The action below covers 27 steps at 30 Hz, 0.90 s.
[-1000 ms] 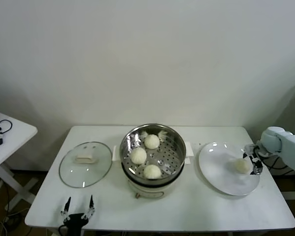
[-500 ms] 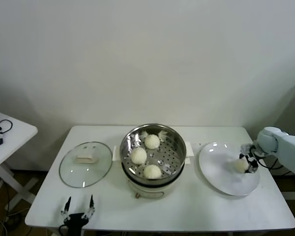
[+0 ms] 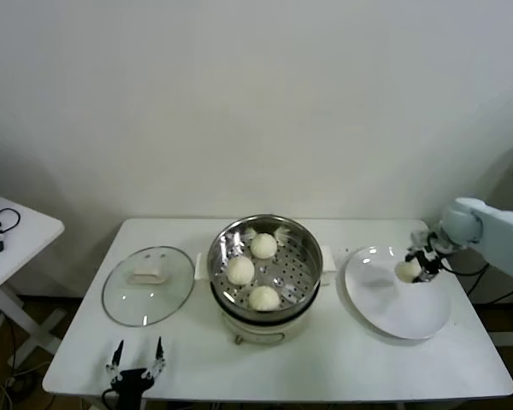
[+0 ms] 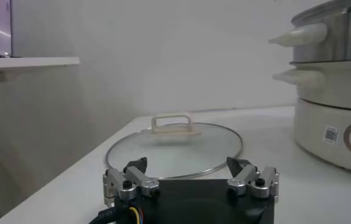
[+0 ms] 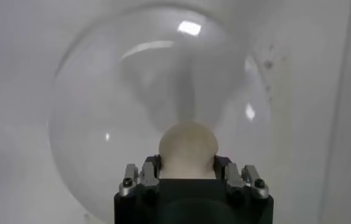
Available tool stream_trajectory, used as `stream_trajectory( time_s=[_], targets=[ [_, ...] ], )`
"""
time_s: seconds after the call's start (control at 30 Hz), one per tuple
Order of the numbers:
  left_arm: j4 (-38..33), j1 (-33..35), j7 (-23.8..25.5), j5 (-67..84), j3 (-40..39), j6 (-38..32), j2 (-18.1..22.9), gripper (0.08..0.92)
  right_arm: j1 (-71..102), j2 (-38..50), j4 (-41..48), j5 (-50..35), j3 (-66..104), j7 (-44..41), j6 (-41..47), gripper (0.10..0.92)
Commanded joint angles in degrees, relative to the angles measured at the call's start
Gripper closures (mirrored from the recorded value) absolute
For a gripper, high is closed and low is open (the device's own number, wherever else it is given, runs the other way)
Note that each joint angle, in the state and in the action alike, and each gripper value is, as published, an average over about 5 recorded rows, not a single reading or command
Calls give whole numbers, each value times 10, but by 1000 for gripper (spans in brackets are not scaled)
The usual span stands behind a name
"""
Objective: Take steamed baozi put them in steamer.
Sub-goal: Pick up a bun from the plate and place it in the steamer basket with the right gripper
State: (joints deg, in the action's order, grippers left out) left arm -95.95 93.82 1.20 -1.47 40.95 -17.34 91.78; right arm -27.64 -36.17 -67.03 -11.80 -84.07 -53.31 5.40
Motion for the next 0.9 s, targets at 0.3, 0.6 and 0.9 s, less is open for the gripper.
stream_trajectory(
  time_s=[0.3, 0.6, 0.9],
  targets=[
    [-4, 1, -3, 3, -5, -4, -2, 177, -408, -127, -329, -310, -157, 14, 115, 440],
    [-8, 7, -4, 2, -5, -6, -3, 177, -249, -168, -347, -242, -136, 88, 168, 440],
    [-6, 10, -4, -3, -7, -12, -3, 177, -133, -197, -258, -162, -107, 113, 173, 440]
  ],
)
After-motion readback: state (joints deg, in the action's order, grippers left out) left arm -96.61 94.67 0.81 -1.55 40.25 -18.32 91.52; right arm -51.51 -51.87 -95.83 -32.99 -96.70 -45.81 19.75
